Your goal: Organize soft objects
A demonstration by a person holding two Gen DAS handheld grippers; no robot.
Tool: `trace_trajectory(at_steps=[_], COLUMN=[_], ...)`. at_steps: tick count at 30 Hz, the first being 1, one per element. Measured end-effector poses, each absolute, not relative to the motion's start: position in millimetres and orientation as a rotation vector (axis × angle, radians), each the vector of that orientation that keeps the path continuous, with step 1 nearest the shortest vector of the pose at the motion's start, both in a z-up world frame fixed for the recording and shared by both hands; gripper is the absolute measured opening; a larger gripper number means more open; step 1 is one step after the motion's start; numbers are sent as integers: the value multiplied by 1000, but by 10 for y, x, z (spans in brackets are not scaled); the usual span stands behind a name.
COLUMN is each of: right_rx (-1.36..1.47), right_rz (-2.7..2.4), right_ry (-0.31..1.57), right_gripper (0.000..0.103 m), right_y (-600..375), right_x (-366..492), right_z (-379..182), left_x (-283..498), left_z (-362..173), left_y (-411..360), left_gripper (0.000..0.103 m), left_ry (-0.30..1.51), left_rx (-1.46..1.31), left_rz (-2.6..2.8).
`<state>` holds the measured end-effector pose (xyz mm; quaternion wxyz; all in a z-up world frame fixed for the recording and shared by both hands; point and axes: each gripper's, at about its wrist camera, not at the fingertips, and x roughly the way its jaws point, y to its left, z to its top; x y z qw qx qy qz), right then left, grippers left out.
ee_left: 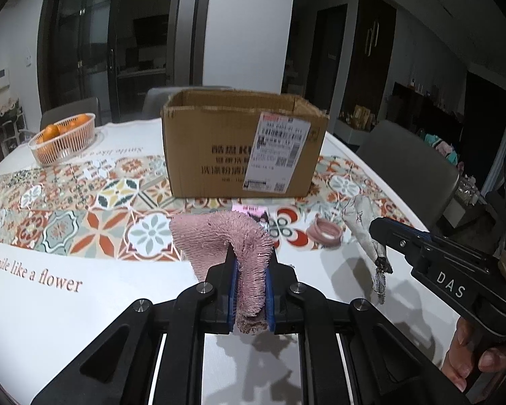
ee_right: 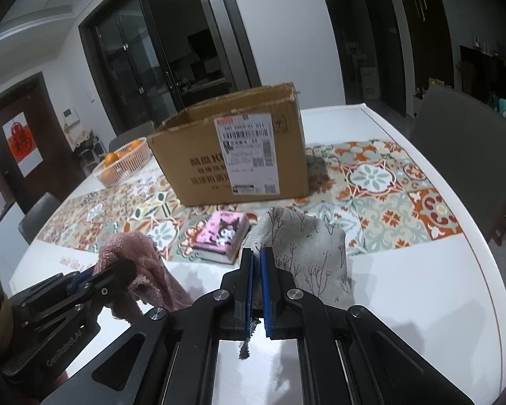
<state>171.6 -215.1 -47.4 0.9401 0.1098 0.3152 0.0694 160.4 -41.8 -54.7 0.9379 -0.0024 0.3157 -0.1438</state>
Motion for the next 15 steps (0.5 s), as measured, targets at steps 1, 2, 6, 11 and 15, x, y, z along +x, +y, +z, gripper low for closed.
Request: trace_trajectory(at_steps=[1,2,6,11,15], right_rx=[226,227,227,219,212], right_rz=[144,145,151,155,160], right_ry=[634,625,589,547,518], right_gripper=[6,6,6,5,4], right_y=[-2151,-2148,-2129,-2089,-2065], right_x=[1718,1720,1729,1749,1767], right_z=[-441,-409,-283,-136,-42], left_x=[1605,1607,1624,1649,1669], left_z=[-519,-479,-351,-199,-95], left_y=[-415,-409,-385,-355,-349], left_gripper=[14,14,14,14,14], left_ry=[637,625,584,535,503], left_rx=[-6,-7,-8,-5,-4], left_rz=[-293,-293,-288,-283,-282])
